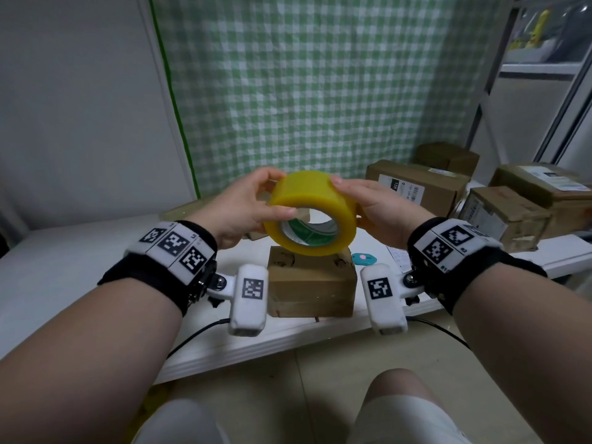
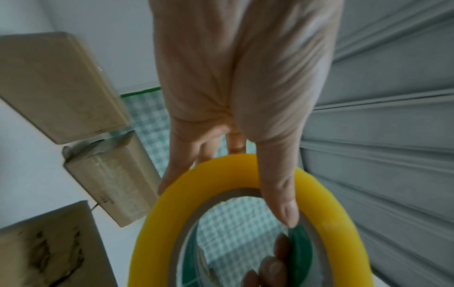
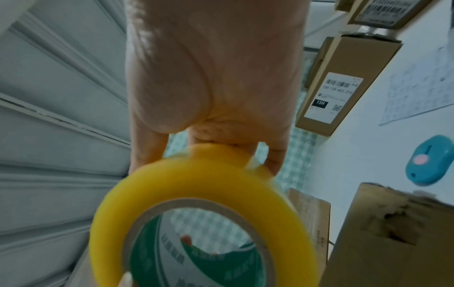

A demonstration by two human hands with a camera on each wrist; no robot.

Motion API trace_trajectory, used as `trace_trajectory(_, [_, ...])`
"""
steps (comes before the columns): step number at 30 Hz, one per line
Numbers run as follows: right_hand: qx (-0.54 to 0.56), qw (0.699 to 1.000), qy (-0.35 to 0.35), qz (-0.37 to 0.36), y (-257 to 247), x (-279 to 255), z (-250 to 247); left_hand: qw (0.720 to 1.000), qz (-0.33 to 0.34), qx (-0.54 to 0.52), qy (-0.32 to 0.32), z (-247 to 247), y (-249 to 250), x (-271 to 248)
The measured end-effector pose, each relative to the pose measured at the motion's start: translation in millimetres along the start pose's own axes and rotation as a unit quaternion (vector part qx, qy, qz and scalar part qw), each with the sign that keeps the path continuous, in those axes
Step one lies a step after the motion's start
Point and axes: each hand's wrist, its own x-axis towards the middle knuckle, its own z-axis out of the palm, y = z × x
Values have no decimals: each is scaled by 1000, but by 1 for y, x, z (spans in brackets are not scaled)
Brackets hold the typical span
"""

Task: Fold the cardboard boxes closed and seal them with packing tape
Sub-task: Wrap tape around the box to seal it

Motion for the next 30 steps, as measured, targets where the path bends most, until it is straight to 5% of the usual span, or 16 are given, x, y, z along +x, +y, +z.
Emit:
trace_trajectory(6, [53,997,-30,37,-2,-7,3,996,-28,-87,-21,1,-10,-2])
trace_trajectory(16, [94,994,-22,48,-5,-9,10,999,-21,37,-3,2,-2,1])
trace_trajectory(30, [71,995,-23,61,-10,-12,22,998,4,60,16,4,1,3])
